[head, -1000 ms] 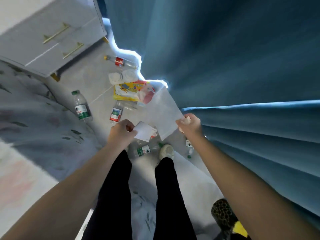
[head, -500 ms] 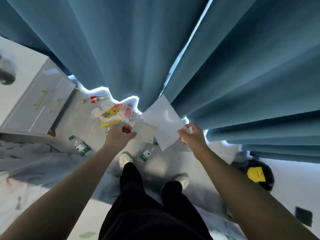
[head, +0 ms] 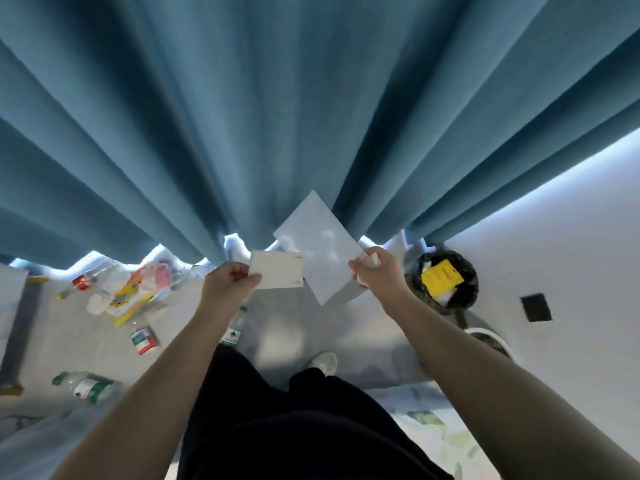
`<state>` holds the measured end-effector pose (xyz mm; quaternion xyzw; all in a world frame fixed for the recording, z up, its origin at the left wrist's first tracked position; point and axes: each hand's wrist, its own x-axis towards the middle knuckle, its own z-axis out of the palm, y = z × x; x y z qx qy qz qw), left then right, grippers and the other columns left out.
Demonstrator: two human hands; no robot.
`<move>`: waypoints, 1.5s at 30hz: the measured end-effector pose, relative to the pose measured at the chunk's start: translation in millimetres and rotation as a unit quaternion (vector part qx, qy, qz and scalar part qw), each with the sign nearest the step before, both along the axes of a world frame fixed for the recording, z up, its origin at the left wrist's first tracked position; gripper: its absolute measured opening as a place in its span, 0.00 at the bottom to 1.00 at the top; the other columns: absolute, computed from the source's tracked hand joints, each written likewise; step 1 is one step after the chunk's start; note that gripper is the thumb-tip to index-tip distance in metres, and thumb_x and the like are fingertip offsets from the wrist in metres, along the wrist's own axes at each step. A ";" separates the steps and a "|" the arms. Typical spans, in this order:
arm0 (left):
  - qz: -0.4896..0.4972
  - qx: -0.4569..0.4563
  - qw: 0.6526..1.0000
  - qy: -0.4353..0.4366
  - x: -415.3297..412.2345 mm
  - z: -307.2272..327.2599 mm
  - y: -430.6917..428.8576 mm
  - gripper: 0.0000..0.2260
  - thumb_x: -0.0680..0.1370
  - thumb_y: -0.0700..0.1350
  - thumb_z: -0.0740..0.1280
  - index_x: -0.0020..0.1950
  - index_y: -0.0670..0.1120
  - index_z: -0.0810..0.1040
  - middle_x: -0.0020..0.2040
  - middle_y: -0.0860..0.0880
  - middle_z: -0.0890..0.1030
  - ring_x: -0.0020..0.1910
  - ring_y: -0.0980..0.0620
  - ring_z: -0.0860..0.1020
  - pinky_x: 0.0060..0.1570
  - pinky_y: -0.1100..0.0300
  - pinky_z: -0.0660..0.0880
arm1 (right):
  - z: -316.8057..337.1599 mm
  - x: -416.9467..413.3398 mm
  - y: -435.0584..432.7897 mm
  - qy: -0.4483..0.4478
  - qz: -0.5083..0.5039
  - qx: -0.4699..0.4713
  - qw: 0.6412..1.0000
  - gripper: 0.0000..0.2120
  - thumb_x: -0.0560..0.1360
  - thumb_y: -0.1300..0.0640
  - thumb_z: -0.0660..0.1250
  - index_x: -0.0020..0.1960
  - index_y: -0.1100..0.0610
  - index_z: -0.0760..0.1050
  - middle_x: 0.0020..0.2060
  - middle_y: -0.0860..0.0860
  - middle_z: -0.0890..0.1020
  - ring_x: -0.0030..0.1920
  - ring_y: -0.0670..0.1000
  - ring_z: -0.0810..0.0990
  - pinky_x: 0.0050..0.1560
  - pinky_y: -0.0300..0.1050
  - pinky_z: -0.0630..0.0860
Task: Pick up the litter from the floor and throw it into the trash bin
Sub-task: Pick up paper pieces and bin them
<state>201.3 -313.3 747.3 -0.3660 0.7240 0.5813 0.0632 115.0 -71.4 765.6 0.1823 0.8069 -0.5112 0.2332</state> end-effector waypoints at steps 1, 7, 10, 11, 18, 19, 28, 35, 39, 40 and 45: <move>-0.004 0.007 1.000 0.004 -6.9 3.2 16.8 0.06 0.72 0.38 0.72 0.40 0.46 0.77 0.35 0.50 0.78 0.31 0.54 0.72 0.29 0.66 0.69 | 2.2 -0.2 19.8 0.005 -0.013 -0.004 1.000 0.05 0.74 0.58 0.69 0.48 0.56 0.75 0.35 0.54 0.79 0.35 0.49 0.77 0.39 0.44 0.77; -0.063 0.021 0.997 0.032 -51.6 19.2 91.4 0.06 0.72 0.37 0.72 0.44 0.43 0.76 0.35 0.50 0.77 0.31 0.55 0.72 0.29 0.73 0.68 | 11.3 1.4 103.6 0.025 -0.111 -0.032 0.993 0.03 0.76 0.60 0.67 0.45 0.57 0.73 0.32 0.52 0.78 0.30 0.47 0.74 0.31 0.39 0.73; -0.082 0.032 0.995 0.041 -69.2 24.5 123.0 0.05 0.73 0.37 0.72 0.45 0.42 0.77 0.35 0.49 0.77 0.26 0.61 0.72 0.28 0.74 0.68 | 3.8 2.4 132.6 0.017 -0.152 -0.035 0.988 0.04 0.75 0.60 0.67 0.42 0.57 0.73 0.31 0.53 0.78 0.31 0.49 0.75 0.31 0.41 0.73; -0.086 0.039 0.995 0.042 -75.1 25.0 133.1 0.05 0.73 0.36 0.72 0.44 0.42 0.77 0.34 0.49 0.77 0.25 0.62 0.72 0.27 0.74 0.68 | 0.4 1.6 141.2 0.013 -0.166 -0.037 0.985 0.04 0.75 0.60 0.67 0.42 0.57 0.74 0.32 0.53 0.79 0.32 0.50 0.76 0.31 0.42 0.74; -0.147 0.054 0.988 -0.010 -136.5 8.6 202.5 0.06 0.73 0.39 0.72 0.48 0.42 0.77 0.33 0.49 0.75 0.31 0.54 0.70 0.31 0.64 0.67 | -16.6 -18.8 207.4 -0.012 -0.271 -0.032 0.962 0.04 0.73 0.61 0.68 0.42 0.57 0.73 0.33 0.54 0.79 0.31 0.48 0.74 0.27 0.37 0.73; -0.158 0.054 0.986 -0.015 -148.8 5.3 213.7 0.06 0.73 0.39 0.72 0.48 0.42 0.77 0.33 0.49 0.75 0.31 0.54 0.69 0.31 0.64 0.66 | -19.3 -24.0 218.8 -0.014 -0.283 -0.032 0.958 0.05 0.73 0.62 0.69 0.42 0.57 0.73 0.33 0.55 0.79 0.30 0.48 0.74 0.28 0.38 0.72; -0.296 0.047 0.950 -0.092 -290.0 -37.7 337.3 0.04 0.74 0.37 0.71 0.43 0.42 0.76 0.31 0.49 0.73 0.26 0.57 0.68 0.23 0.74 0.64 | -49.1 -96.1 332.5 -0.049 -0.398 -0.006 0.916 0.06 0.73 0.64 0.70 0.42 0.59 0.73 0.31 0.53 0.78 0.32 0.53 0.76 0.35 0.46 0.74; -0.369 -0.006 0.914 -0.167 -361.7 -127.6 439.3 0.05 0.73 0.38 0.72 0.44 0.44 0.77 0.35 0.51 0.75 0.32 0.56 0.71 0.32 0.67 0.67 | -144.3 -137.9 414.7 -0.112 -0.463 -0.036 0.878 0.05 0.71 0.62 0.70 0.41 0.56 0.74 0.40 0.56 0.79 0.41 0.55 0.77 0.46 0.53 0.78; -0.365 -0.035 0.909 -0.198 -377.0 -226.0 485.2 0.06 0.72 0.39 0.73 0.41 0.44 0.76 0.35 0.51 0.75 0.36 0.53 0.72 0.37 0.62 0.68 | -244.4 -160.7 453.0 -0.159 -0.476 -0.074 0.862 0.06 0.70 0.61 0.70 0.42 0.56 0.73 0.39 0.56 0.78 0.40 0.55 0.76 0.41 0.49 0.74; -0.365 -0.036 0.907 -0.207 -378.4 -254.5 497.4 0.06 0.72 0.39 0.73 0.41 0.45 0.76 0.36 0.52 0.76 0.37 0.52 0.73 0.39 0.62 0.68 | -273.7 -163.8 461.5 -0.169 -0.475 -0.075 0.860 0.05 0.70 0.61 0.70 0.42 0.56 0.74 0.40 0.57 0.78 0.40 0.55 0.76 0.41 0.49 0.74; -0.357 -0.031 0.904 -0.233 -386.5 -396.1 550.8 0.11 0.73 0.38 0.72 0.54 0.39 0.79 0.51 0.43 0.82 0.49 0.46 0.79 0.52 0.57 0.74 | -410.7 -180.0 497.3 -0.207 -0.457 -0.060 0.863 0.04 0.74 0.61 0.69 0.43 0.58 0.74 0.40 0.56 0.78 0.39 0.53 0.76 0.36 0.44 0.75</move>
